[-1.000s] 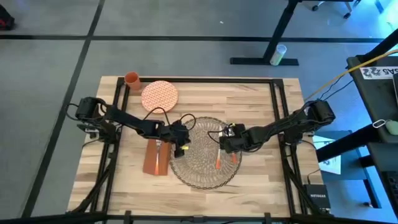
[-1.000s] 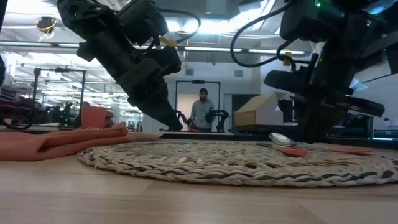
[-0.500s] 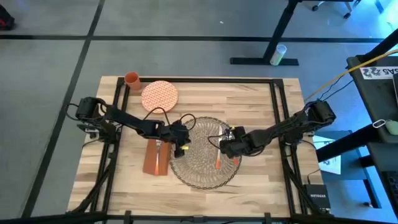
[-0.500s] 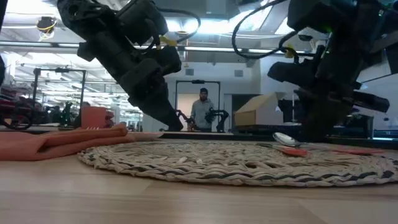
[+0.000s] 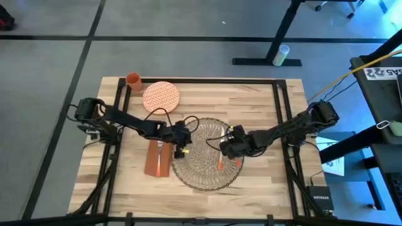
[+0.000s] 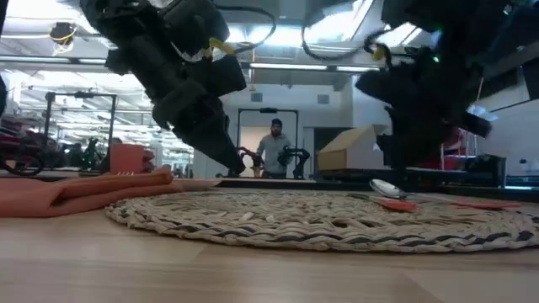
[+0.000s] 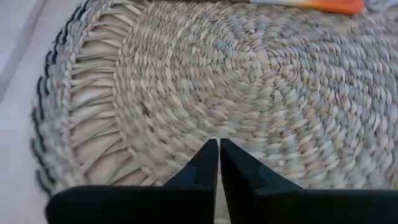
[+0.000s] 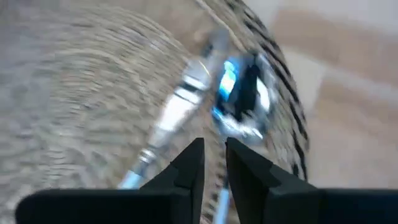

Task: Set table place
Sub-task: Put the orange plate to the left of the orange table knife on the brown table mat

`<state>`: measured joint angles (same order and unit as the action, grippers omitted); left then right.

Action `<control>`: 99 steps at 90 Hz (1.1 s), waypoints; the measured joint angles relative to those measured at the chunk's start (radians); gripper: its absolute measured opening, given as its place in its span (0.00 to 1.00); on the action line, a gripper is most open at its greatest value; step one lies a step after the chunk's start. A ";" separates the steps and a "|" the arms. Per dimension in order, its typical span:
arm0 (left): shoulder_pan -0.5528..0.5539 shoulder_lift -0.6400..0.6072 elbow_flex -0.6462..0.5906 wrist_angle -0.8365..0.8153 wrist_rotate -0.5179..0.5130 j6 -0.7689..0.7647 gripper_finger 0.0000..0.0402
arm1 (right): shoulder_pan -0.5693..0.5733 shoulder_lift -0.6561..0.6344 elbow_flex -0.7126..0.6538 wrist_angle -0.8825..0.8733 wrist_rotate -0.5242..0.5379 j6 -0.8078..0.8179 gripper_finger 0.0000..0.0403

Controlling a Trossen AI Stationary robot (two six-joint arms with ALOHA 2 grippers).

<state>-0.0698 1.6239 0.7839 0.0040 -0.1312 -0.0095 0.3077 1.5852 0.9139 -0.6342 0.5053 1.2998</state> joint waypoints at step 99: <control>0.350 -0.034 0.173 -0.706 -0.336 -0.052 0.00 | -0.336 0.000 0.173 0.014 0.096 -1.232 0.13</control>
<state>0.2797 1.5895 0.9565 -0.7016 -0.4667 -0.0611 -0.0287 1.5848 1.0870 -0.6197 0.6013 0.0678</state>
